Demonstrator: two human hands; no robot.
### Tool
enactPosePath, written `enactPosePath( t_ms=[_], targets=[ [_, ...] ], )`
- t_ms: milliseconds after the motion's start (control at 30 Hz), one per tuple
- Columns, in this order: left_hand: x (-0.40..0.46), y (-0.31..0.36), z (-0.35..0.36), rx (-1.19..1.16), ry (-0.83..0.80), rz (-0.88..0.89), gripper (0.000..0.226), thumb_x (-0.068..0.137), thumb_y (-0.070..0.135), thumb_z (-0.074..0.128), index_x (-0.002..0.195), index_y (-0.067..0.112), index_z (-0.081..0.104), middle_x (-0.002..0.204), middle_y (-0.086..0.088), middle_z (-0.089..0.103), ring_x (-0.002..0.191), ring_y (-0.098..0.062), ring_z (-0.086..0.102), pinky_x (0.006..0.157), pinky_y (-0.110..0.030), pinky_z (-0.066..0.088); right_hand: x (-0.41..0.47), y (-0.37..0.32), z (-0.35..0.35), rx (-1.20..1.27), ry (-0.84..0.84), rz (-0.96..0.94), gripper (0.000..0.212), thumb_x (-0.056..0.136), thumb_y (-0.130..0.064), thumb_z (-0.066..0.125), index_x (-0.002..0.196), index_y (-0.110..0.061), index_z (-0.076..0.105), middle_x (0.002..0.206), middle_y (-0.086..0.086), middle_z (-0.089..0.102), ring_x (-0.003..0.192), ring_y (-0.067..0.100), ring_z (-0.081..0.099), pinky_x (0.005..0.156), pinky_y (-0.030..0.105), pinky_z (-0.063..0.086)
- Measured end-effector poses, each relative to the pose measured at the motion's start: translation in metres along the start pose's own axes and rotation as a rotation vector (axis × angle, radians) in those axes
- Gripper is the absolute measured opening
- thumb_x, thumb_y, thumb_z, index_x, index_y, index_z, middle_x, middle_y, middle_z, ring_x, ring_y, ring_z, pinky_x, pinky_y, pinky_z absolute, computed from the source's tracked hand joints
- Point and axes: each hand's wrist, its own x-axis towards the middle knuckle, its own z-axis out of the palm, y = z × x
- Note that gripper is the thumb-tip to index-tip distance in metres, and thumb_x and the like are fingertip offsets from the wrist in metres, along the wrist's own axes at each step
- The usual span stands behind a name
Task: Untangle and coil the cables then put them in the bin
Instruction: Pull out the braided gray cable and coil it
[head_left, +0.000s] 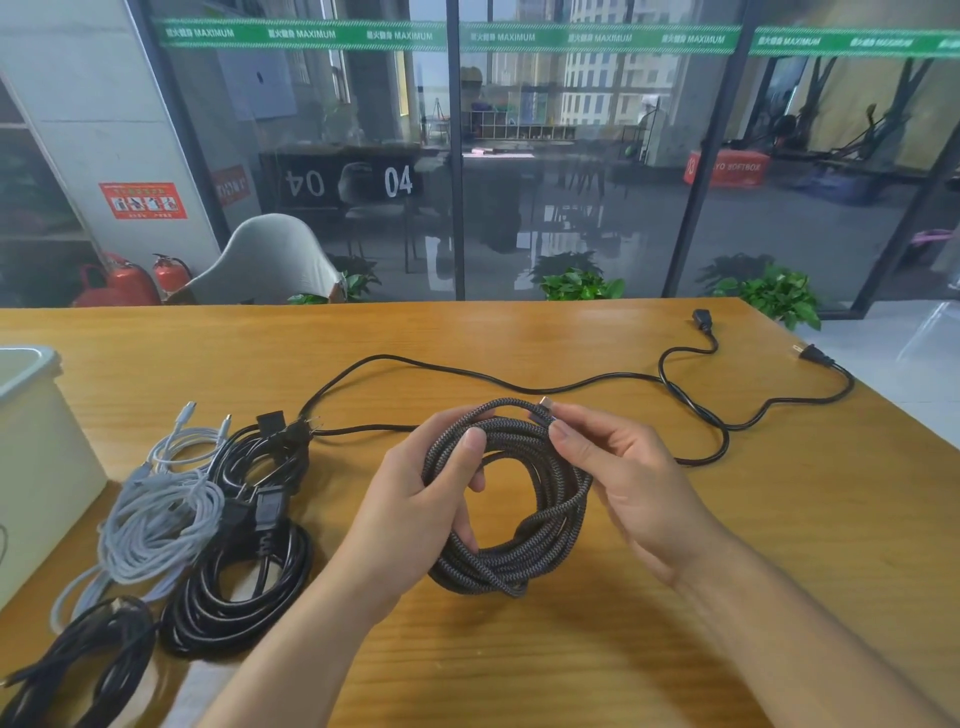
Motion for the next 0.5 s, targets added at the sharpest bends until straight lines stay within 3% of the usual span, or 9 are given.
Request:
enactPosePath(
  t_ms=[67,167,267,367,433,500],
  targets=[
    [0.000,-0.001,0.000,0.007,0.001,0.000,0.028,0.102,0.047,0.052,0.127,0.044,0.064,0.082,-0.001,0.063,0.052,-0.021,0.057,0.076,-0.056,0.060,0.000,-0.001,0.003,0.088,0.016,0.032,0.042,0.087,-0.029,0.069,0.125,-0.012,0.072,0.121,0.007,0.076,0.123,0.025,0.067,0.114,0.039,0.045],
    [0.001,-0.002,0.000,-0.002,0.014,-0.006,0.026,0.101,0.047,0.053,0.124,0.046,0.065,0.080,0.001,0.062,0.051,-0.021,0.057,0.077,-0.056,0.059,-0.002,-0.005,0.003,-0.045,0.001,-0.020,0.037,0.092,-0.030,0.065,0.125,-0.015,0.073,0.120,0.000,0.076,0.120,0.018,0.068,0.110,0.035,0.048],
    [0.000,-0.001,0.002,-0.026,0.012,-0.019,0.025,0.100,0.049,0.053,0.121,0.047,0.067,0.078,0.001,0.061,0.050,-0.022,0.056,0.074,-0.057,0.057,-0.003,-0.007,0.002,-0.287,-0.008,-0.149,0.028,0.099,-0.032,0.059,0.118,-0.021,0.076,0.108,-0.006,0.069,0.106,0.015,0.067,0.095,0.035,0.054],
    [-0.001,0.000,0.004,-0.050,0.020,-0.026,0.028,0.095,0.054,0.054,0.119,0.048,0.068,0.077,-0.001,0.060,0.050,-0.023,0.054,0.070,-0.057,0.057,-0.004,-0.009,0.000,-0.364,-0.020,-0.237,0.024,0.101,-0.029,0.057,0.114,-0.025,0.077,0.103,-0.004,0.063,0.096,0.020,0.064,0.083,0.038,0.055],
    [0.000,0.000,0.002,-0.055,0.024,-0.030,0.029,0.094,0.056,0.055,0.118,0.048,0.068,0.077,-0.001,0.060,0.050,-0.023,0.053,0.070,-0.055,0.056,-0.005,-0.010,0.001,-0.367,-0.044,-0.274,0.024,0.100,-0.027,0.061,0.119,-0.027,0.076,0.102,-0.008,0.063,0.096,0.016,0.063,0.084,0.032,0.053],
    [0.000,0.000,0.001,-0.079,0.013,-0.027,0.033,0.093,0.056,0.056,0.121,0.044,0.069,0.078,-0.001,0.060,0.049,-0.022,0.052,0.066,-0.051,0.054,-0.007,-0.010,0.001,-0.388,-0.001,-0.322,0.039,0.094,-0.027,0.068,0.132,-0.036,0.067,0.101,-0.010,0.067,0.102,0.015,0.065,0.094,0.027,0.052]
  ],
)
